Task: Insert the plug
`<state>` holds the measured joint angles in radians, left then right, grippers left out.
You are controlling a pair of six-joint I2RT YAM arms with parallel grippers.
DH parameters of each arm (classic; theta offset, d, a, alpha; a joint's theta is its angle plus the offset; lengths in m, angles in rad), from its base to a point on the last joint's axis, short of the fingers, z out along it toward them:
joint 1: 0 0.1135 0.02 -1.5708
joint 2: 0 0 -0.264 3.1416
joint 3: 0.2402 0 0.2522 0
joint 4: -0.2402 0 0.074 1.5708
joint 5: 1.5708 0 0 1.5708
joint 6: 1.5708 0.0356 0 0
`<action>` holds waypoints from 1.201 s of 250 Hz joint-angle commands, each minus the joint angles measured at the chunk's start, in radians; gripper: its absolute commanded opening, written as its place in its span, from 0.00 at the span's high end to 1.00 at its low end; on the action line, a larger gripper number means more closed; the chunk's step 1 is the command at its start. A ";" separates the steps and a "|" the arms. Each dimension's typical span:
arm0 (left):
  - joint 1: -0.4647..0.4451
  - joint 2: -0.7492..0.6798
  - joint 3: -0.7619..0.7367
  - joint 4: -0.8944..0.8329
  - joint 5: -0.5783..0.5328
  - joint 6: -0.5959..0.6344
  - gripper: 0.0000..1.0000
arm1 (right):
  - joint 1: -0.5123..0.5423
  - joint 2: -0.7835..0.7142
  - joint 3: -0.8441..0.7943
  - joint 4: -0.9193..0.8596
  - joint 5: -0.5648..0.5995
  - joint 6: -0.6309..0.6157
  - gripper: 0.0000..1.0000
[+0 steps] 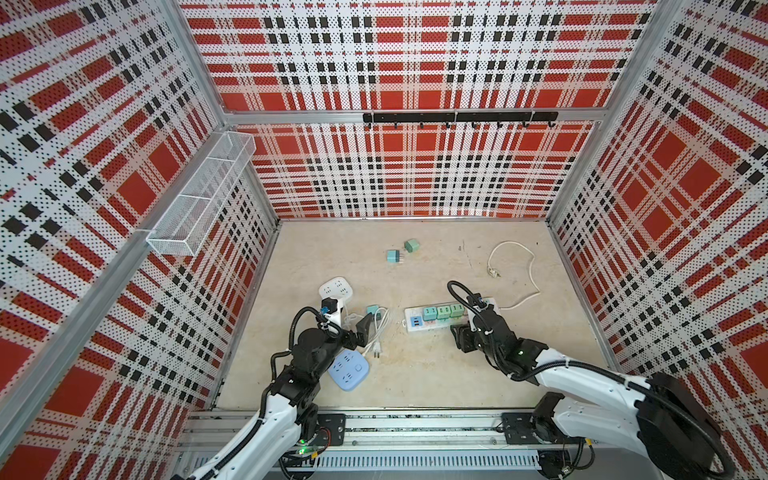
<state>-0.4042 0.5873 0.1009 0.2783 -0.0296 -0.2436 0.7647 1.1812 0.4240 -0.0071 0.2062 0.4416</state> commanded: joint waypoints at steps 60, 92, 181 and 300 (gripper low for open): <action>0.016 0.045 -0.030 0.066 -0.236 -0.129 0.01 | 0.007 0.253 0.044 0.201 0.003 0.042 0.41; 0.016 0.047 -0.032 0.077 -0.242 -0.132 0.00 | 0.002 0.365 0.109 0.197 0.053 0.029 0.41; 0.015 0.089 -0.018 0.079 -0.218 -0.134 0.01 | -0.158 0.588 0.244 0.280 -0.039 0.030 0.44; 0.016 0.216 0.041 0.042 -0.396 -0.251 0.01 | -0.157 0.554 0.288 0.299 -0.041 0.022 0.45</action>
<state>-0.3939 0.7853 0.1059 0.3286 -0.3164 -0.4145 0.5846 1.8084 0.7563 0.3321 0.1699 0.4606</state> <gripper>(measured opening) 0.994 0.533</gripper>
